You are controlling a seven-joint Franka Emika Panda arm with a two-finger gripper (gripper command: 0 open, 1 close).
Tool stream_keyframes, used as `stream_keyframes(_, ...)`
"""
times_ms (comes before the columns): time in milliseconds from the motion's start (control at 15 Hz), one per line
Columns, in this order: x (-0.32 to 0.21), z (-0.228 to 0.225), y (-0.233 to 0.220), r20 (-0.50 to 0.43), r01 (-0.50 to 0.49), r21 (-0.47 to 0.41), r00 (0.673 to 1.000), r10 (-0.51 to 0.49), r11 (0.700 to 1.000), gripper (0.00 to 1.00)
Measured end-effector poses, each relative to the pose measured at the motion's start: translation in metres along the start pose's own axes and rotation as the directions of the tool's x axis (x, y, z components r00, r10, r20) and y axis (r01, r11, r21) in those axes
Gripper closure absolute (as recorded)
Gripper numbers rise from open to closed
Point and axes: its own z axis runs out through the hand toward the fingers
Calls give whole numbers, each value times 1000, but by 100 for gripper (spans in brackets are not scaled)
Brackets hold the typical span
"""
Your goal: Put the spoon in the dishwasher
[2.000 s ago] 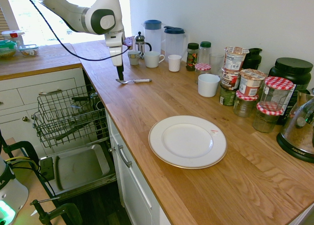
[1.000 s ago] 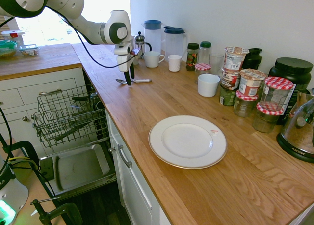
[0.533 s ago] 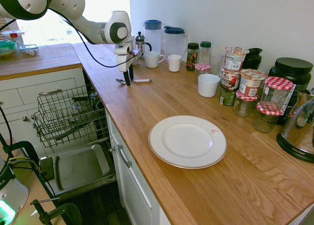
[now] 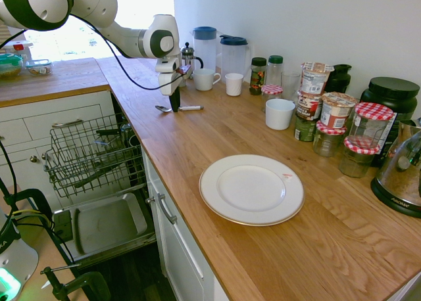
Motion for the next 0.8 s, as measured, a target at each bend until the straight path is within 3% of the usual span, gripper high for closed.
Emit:
stream_keyframes(600,10,-3,-2,41,30,-9,999,-30,1000,100)
stream_keyframes(800,16,-45,11,51,63,27,997,-65,998,100)
